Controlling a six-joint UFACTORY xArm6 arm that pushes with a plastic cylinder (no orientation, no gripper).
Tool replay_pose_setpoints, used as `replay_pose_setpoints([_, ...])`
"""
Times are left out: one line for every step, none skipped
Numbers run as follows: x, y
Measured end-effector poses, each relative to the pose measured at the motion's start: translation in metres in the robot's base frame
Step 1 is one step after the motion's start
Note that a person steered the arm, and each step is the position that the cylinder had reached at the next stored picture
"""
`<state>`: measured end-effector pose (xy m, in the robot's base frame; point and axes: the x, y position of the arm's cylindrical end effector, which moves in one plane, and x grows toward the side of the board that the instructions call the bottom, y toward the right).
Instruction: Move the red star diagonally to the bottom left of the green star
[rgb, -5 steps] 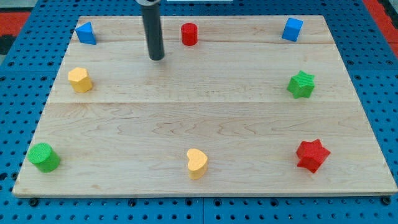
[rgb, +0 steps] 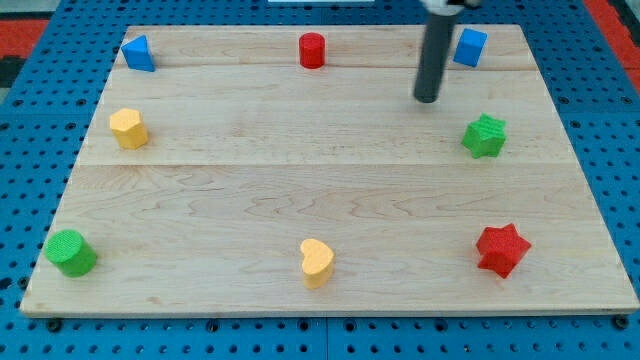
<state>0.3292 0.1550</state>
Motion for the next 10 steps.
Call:
replay_pose_setpoints([0.038,0.072])
replay_pose_setpoints([0.154,0.142])
replay_pose_setpoints([0.221,0.105])
replay_pose_setpoints([0.221,-0.002])
replay_pose_setpoints([0.239,-0.008])
replay_pose_setpoints([0.289,0.021])
replay_pose_setpoints([0.231,-0.038])
replay_pose_setpoints([0.137,-0.083])
replay_pose_setpoints([0.1,-0.093])
replay_pose_setpoints([0.164,-0.067])
